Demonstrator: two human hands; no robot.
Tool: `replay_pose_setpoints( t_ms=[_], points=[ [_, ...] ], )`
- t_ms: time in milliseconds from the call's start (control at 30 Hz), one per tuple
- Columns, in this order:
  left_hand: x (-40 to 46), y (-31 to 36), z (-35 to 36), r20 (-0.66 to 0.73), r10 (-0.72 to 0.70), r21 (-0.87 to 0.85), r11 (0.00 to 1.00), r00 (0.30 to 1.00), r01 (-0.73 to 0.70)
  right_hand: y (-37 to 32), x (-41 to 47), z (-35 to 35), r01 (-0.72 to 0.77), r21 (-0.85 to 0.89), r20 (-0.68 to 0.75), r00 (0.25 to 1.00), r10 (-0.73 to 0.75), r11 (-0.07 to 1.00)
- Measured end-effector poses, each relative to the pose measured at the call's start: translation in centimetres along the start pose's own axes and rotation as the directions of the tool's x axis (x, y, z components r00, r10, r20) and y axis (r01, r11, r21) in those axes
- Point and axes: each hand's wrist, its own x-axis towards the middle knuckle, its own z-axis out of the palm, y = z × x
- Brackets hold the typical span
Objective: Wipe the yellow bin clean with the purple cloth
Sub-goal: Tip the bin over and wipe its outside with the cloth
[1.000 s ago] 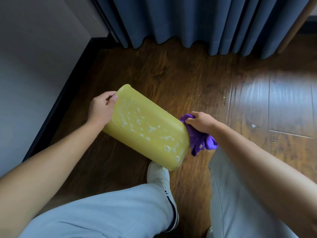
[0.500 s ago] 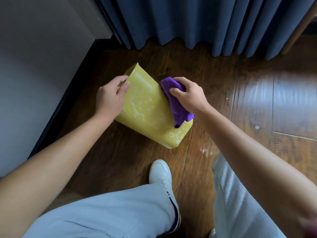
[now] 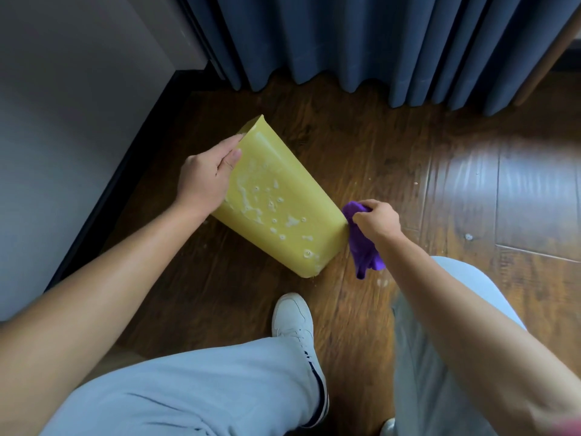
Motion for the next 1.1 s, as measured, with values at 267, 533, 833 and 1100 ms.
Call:
replay_pose_setpoints(
  t_ms=[267, 533, 833, 1100],
  points=[
    [0.9, 1.8, 0.7, 0.207, -0.027, -0.132, 0.990, 0.978, 0.055, -9.3, -4.0, -3.2, 0.530, 0.214, -0.210, 0.846, -0.491, 0.821],
    [1.3, 2.1, 1.3, 0.231, -0.029, -0.109, 0.993, 0.973, 0.055, -15.6, -5.3, 1.6, 0.739, 0.044, -0.211, 0.665, -0.717, 0.672],
    [0.7, 2.2, 2.4, 0.053, 0.058, -0.053, 0.997, 0.997, -0.056, -12.9, -4.6, 6.9, 0.696, 0.016, -0.340, 0.679, -0.651, 0.718],
    [1.3, 2.1, 1.7, 0.049, -0.060, -0.082, 0.995, 0.997, 0.064, -7.2, -1.4, 7.3, 0.506, -0.040, -0.335, 0.806, -0.488, 0.862]
  ],
)
